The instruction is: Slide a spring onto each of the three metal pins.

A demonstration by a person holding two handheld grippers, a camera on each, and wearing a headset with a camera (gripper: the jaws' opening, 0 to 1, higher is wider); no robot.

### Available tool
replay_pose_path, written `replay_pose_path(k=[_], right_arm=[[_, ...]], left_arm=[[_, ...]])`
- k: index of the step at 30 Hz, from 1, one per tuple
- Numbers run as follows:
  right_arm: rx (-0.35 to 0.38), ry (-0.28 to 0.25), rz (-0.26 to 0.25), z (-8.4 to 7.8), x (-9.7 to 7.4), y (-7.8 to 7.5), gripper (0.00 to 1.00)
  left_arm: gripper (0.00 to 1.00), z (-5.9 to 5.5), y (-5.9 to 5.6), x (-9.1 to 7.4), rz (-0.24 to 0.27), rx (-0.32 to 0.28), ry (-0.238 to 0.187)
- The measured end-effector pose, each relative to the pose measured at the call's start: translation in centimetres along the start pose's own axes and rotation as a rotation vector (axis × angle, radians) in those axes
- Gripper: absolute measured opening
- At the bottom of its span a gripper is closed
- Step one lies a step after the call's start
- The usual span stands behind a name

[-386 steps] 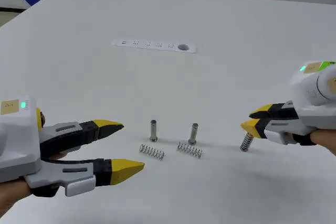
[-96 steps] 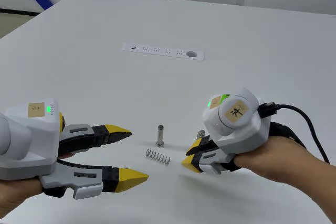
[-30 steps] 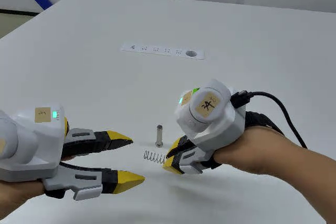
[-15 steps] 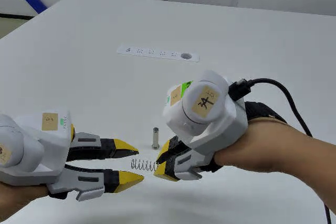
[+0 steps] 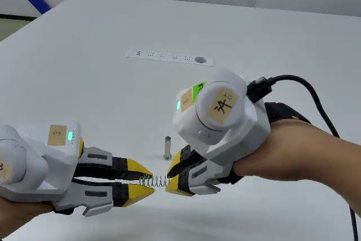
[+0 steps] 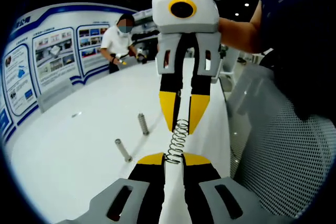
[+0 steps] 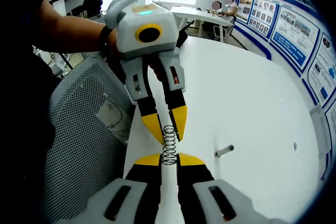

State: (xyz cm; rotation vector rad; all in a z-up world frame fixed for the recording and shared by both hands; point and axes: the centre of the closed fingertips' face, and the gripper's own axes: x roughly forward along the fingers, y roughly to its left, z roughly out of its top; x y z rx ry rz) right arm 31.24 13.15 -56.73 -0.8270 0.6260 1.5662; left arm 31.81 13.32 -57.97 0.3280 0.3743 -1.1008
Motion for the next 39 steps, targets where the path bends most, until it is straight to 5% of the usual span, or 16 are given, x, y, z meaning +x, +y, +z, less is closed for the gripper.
replay_pose_path(k=[16,39], right_arm=[[-0.009,-0.147,-0.015,4.1,-1.3,0.0,0.11],[-0.014,-0.163,-0.023,4.9,-1.2,-0.2,0.11]], left_arm=[[0.11,0.8,-0.3,0.5,-0.010,-0.010,-0.025],[0.12,1.3,-0.3,0.8,-0.011,-0.020,-0.041]])
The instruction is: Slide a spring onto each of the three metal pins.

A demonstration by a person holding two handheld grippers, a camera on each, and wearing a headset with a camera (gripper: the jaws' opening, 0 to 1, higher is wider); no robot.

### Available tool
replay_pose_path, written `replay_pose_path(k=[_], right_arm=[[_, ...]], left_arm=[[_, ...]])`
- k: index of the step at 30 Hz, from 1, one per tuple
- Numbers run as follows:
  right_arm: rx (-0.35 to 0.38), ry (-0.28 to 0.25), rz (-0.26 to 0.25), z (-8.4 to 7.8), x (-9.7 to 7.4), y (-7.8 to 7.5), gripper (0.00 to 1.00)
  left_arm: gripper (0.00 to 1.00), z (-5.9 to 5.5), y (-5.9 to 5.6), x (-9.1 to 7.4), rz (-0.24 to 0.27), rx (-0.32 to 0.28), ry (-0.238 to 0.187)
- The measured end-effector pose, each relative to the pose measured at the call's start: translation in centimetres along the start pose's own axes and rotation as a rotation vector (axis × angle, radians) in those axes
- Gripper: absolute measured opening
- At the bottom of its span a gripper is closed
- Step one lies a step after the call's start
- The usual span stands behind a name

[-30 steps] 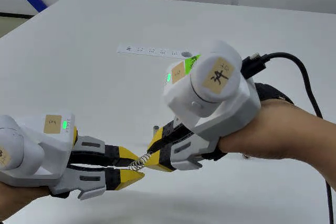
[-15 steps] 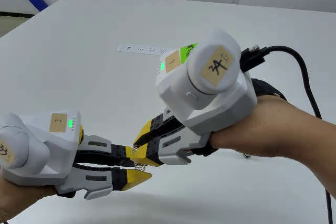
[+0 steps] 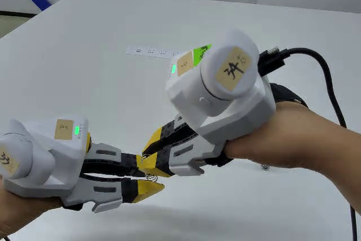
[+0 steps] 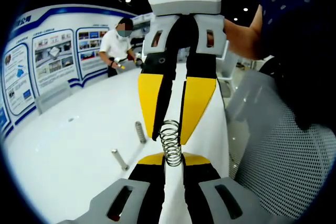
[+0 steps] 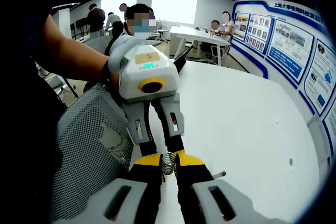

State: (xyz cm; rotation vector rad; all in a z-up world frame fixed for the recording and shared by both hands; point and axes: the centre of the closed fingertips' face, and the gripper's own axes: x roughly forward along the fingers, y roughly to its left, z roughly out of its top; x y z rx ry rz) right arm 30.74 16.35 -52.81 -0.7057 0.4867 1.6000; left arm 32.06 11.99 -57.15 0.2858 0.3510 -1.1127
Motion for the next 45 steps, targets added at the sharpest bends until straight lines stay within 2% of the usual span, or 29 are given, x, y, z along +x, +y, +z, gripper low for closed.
replay_pose_path(k=[8,15,24,29,32,36,40,45], right_arm=[[0.002,0.005,-0.006,-0.1,-0.2,-0.3,0.11],[0.021,-0.011,-0.042,-0.2,-1.0,-1.4,0.11],[0.053,-0.030,-0.122,-0.3,-2.5,-3.8,0.11],[0.090,-0.074,-0.193,-0.2,-3.2,-5.9,0.11],[0.111,-0.083,-0.242,-0.6,-3.3,-7.3,0.11],[0.138,-0.106,-0.275,-0.7,-3.2,-8.5,0.11],[0.159,-0.123,-0.286,-0.9,-2.8,-9.3,0.11],[0.186,-0.119,-0.303,-1.8,-1.7,-10.2,0.11]], left_arm=[[0.27,-0.1,0.7,-0.4,0.037,-0.034,-0.011],[0.36,-0.2,1.2,-1.2,0.074,-0.078,-0.033],[0.50,-0.5,1.9,-1.9,0.126,-0.124,-0.044],[0.55,-0.4,2.3,-2.1,0.153,-0.146,-0.056],[0.58,-0.5,2.4,-2.2,0.164,-0.157,-0.056],[0.60,-0.7,2.5,-2.4,0.172,-0.171,-0.057],[0.63,-0.7,2.7,-2.6,0.184,-0.184,-0.063],[0.66,-0.8,2.9,-2.7,0.195,-0.200,-0.067]])
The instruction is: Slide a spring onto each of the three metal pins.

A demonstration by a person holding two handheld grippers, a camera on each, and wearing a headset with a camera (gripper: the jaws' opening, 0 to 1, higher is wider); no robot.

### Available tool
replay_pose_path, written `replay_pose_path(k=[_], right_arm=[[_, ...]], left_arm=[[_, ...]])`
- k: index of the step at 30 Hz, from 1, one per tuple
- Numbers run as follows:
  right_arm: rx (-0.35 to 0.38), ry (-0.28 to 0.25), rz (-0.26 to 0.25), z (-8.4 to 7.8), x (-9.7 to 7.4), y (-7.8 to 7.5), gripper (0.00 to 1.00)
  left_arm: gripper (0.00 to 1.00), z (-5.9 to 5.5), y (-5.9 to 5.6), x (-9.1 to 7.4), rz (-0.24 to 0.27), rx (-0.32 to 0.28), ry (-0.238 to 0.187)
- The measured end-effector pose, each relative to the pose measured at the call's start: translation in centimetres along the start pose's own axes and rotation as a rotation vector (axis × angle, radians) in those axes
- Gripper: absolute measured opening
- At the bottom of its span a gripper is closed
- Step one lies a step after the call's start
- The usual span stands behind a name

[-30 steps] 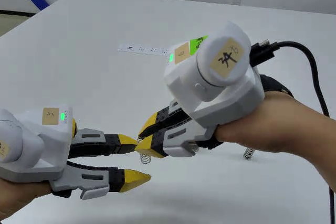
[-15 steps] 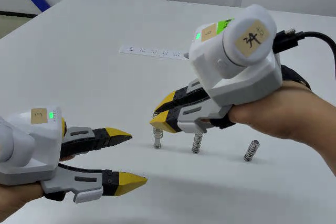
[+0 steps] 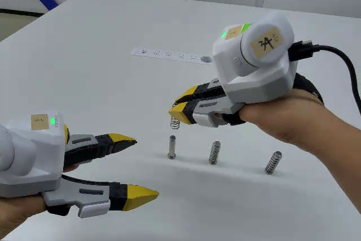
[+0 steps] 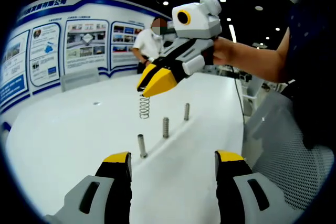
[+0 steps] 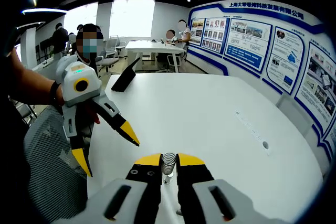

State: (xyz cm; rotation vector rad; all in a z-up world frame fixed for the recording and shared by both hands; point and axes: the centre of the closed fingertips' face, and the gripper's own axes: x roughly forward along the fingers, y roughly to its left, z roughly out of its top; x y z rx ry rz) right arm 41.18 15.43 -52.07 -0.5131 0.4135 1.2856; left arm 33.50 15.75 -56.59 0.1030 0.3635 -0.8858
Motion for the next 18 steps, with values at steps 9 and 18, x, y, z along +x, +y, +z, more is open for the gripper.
replay_pose_path(k=[9,18], right_arm=[[0.022,0.024,0.003,-1.6,1.8,-0.2,0.11],[0.037,0.038,0.003,-2.6,2.8,-0.8,0.11]], left_arm=[[0.69,-0.2,0.1,0.1,0.006,-0.015,0.002],[0.69,-0.3,0.1,0.0,0.008,-0.020,0.003]])
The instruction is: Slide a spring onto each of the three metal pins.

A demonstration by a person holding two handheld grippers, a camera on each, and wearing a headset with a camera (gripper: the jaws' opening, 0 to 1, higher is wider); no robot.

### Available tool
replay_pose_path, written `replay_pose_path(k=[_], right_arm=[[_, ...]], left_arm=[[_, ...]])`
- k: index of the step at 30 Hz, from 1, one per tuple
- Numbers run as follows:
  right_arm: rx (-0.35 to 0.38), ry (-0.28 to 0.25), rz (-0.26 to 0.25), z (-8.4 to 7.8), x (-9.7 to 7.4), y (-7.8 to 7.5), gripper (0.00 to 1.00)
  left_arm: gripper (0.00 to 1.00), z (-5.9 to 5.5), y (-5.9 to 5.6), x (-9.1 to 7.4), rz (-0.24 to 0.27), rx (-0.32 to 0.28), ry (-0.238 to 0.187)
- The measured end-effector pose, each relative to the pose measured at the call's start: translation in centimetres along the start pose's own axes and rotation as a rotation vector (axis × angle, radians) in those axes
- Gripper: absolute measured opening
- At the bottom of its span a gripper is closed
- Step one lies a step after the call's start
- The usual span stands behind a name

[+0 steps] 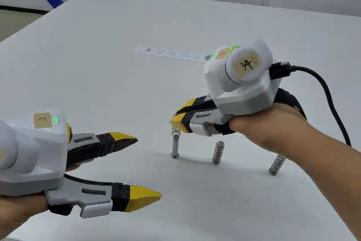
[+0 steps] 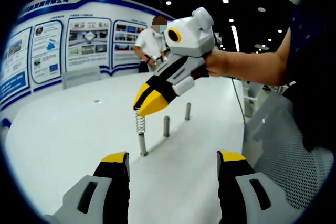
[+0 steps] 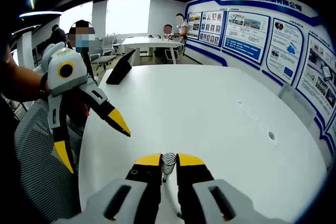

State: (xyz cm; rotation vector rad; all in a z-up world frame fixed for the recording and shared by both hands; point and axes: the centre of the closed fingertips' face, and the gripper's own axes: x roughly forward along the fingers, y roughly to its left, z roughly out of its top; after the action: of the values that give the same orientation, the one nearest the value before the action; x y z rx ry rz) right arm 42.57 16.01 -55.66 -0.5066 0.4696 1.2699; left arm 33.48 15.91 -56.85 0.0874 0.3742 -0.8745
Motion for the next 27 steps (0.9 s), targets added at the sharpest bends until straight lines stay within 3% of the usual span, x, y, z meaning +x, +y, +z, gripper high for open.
replay_pose_path(k=[17,27], right_arm=[[0.022,0.006,0.003,-1.0,0.7,-0.2,0.11],[0.031,0.020,0.006,-2.3,1.4,-0.1,0.11]], left_arm=[[0.67,-0.3,0.0,-0.1,-0.003,0.002,0.008],[0.66,-0.3,0.0,0.0,-0.006,0.003,0.009]])
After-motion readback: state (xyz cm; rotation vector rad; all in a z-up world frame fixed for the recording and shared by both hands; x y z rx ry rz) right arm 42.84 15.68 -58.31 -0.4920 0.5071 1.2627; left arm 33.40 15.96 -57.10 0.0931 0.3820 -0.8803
